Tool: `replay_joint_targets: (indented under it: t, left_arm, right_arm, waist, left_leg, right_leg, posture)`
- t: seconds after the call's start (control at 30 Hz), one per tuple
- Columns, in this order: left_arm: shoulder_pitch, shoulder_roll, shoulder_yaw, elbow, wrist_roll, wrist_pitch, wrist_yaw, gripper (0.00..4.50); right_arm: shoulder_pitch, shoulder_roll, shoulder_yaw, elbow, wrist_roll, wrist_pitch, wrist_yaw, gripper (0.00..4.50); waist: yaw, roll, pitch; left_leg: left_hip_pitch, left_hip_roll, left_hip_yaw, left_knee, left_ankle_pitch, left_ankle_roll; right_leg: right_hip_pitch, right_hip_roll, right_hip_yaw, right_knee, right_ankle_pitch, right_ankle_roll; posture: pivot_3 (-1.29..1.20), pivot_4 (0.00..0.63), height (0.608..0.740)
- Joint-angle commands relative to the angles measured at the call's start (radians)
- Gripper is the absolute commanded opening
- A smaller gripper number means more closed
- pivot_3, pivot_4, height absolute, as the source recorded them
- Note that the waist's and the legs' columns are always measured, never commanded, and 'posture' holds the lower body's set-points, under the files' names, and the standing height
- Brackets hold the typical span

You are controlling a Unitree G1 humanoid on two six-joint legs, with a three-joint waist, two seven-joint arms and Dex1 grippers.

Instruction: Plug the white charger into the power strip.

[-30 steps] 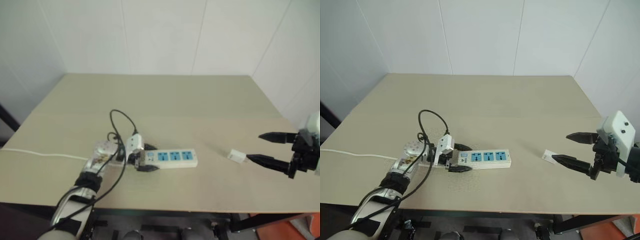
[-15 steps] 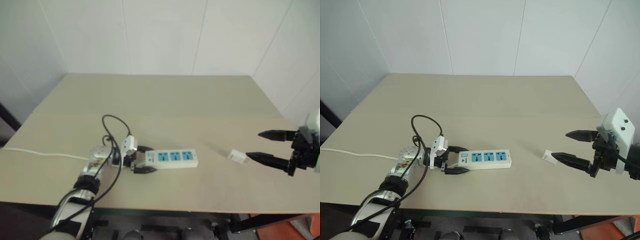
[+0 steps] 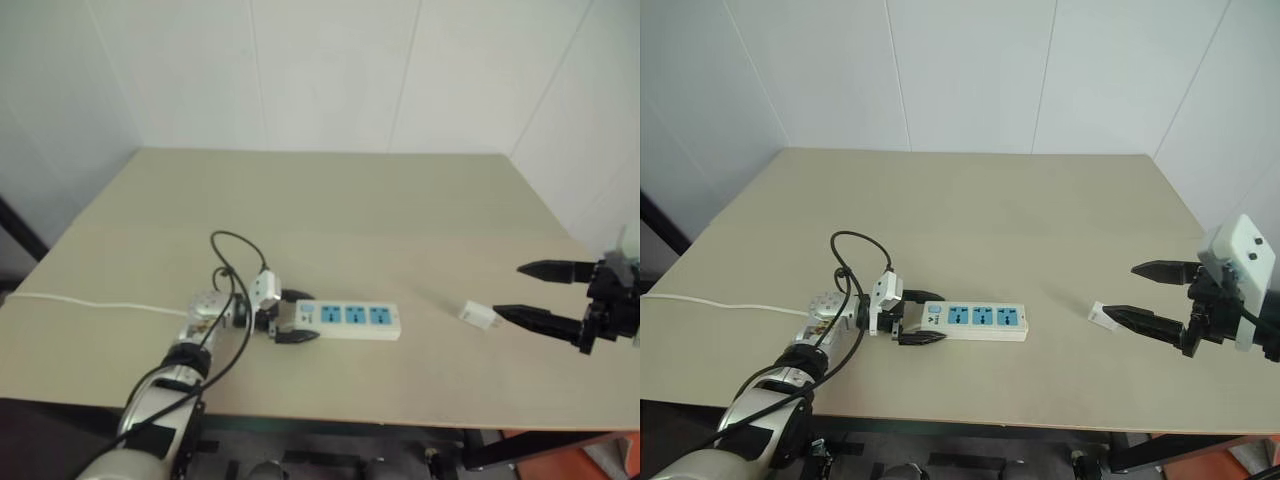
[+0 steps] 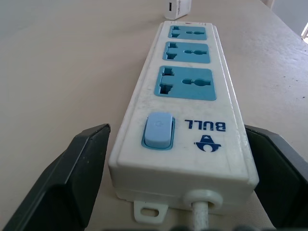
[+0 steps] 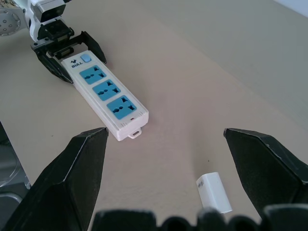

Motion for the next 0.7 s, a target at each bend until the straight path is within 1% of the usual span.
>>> replay_joint_targets:
  t: [0.03, 0.13, 0.17, 0.3, 0.4, 0.57, 0.63, 0.7]
  left_arm:
    - [0.017, -0.018, -0.027, 0.013, 0.024, -0.006, -0.030, 4.09]
    - [0.028, -0.016, -0.025, 0.002, 0.022, 0.006, -0.037, 3.35]
    - [0.031, -0.016, -0.024, -0.007, 0.019, 0.010, -0.038, 3.28]
    - [0.038, -0.012, -0.033, -0.062, 0.015, 0.043, -0.049, 3.28]
    - [0.037, -0.014, -0.040, -0.116, 0.010, 0.068, -0.053, 3.28]
    - [0.055, -0.023, -0.051, -0.192, -0.001, 0.108, -0.041, 3.28]
    - [0.070, -0.028, -0.057, -0.220, 0.000, 0.119, -0.030, 3.28]
    - [0.088, -0.032, -0.064, -0.237, 0.007, 0.120, -0.014, 3.28]
  right_arm:
    - [-0.017, -0.017, -0.035, -0.019, 0.022, 0.006, -0.005, 4.50]
    - [-0.023, -0.017, -0.024, -0.015, 0.020, 0.003, -0.009, 4.50]
    - [-0.026, -0.017, -0.018, -0.012, 0.018, 0.002, -0.009, 4.50]
    - [-0.047, -0.044, 0.015, 0.039, 0.007, -0.017, 0.026, 4.50]
    - [-0.114, -0.071, 0.089, 0.127, -0.021, -0.046, 0.039, 4.50]
    - [-0.282, -0.078, 0.270, 0.247, -0.071, -0.043, -0.003, 4.50]
    - [-0.356, -0.080, 0.344, 0.273, -0.092, -0.015, -0.027, 4.50]
    - [-0.454, -0.090, 0.444, 0.300, -0.121, 0.050, -0.055, 4.50]
  waist:
    - [0.000, 0.000, 0.000]
    - [0.001, 0.000, 0.000]
    - [0.001, 0.000, 0.000]
    - [0.000, 0.000, 0.000]
    - [-0.003, 0.000, 0.000]
    - [-0.007, 0.000, 0.000]
    - [-0.009, 0.000, 0.000]
    - [-0.010, 0.001, 0.000]
  left_leg:
    - [0.000, 0.000, 0.000, 0.000, 0.000, 0.000]
    - [0.000, 0.000, 0.000, 0.000, 0.000, 0.000]
    - [0.000, 0.000, 0.000, 0.000, 0.000, 0.000]
    - [0.000, 0.000, 0.000, 0.000, 0.000, 0.000]
    - [0.000, 0.000, 0.000, 0.000, 0.000, 0.000]
    - [-0.002, 0.000, 0.000, 0.000, 0.000, 0.000]
    - [-0.003, 0.000, 0.000, 0.000, 0.000, 0.000]
    - [-0.003, 0.000, 0.000, 0.000, 0.000, 0.000]
  right_leg:
    - [0.000, 0.000, 0.000, 0.000, 0.000, 0.000]
    - [0.000, 0.000, 0.000, 0.000, 0.000, 0.000]
    - [0.000, 0.000, 0.000, 0.000, 0.000, 0.000]
    - [0.000, 0.000, 0.000, 0.000, 0.000, 0.000]
    - [0.000, 0.000, 0.000, 0.000, 0.000, 0.000]
    - [-0.002, 0.000, 0.000, 0.000, 0.000, 0.000]
    - [-0.003, 0.000, 0.000, -0.001, 0.000, 0.000]
    - [-0.003, 0.000, 0.000, 0.000, 0.000, 0.000]
  posture:
    - [0.00, 0.150, 0.740]
    - [0.00, 0.150, 0.740]
    - [0.00, 0.150, 0.740]
    - [0.00, 0.150, 0.740]
    - [0.00, 0.150, 0.740]
    - [0.00, 0.150, 0.740]
    - [0.00, 0.150, 0.740]
    - [0.00, 0.150, 0.740]
